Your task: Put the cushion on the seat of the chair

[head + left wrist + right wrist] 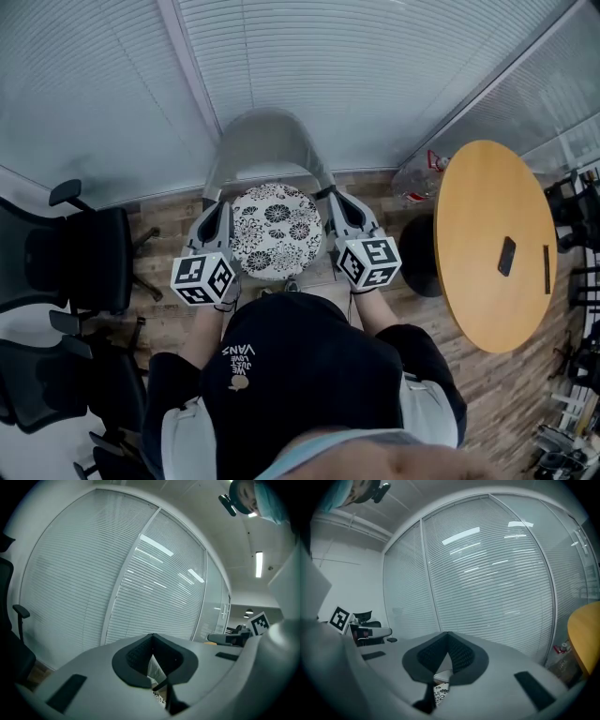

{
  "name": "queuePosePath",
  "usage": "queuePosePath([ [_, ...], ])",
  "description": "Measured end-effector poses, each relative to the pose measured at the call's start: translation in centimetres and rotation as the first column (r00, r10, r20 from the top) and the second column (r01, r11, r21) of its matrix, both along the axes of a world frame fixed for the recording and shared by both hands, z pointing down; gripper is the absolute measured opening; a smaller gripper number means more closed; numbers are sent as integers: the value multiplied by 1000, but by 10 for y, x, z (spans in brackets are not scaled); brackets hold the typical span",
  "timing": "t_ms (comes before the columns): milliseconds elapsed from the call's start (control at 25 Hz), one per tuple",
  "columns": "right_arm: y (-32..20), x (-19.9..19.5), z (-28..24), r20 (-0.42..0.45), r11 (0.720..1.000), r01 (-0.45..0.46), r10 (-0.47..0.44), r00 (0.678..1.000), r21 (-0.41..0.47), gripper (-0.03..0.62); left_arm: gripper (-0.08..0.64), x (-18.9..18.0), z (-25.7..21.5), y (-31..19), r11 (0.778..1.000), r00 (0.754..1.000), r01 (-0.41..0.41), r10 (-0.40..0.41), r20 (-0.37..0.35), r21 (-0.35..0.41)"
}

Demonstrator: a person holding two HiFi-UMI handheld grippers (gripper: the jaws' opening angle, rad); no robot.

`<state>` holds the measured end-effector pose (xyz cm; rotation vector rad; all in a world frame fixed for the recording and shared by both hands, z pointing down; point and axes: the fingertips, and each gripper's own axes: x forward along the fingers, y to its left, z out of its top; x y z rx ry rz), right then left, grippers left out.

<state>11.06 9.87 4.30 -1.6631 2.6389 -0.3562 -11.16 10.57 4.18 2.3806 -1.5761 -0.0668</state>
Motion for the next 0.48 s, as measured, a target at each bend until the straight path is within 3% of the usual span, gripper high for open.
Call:
queuePosePath([
  [480,-2,-1,0,-5,1000,1,-1,1000,0,17,11,-3,1,-1,1000,1000,0,0,1,-1],
])
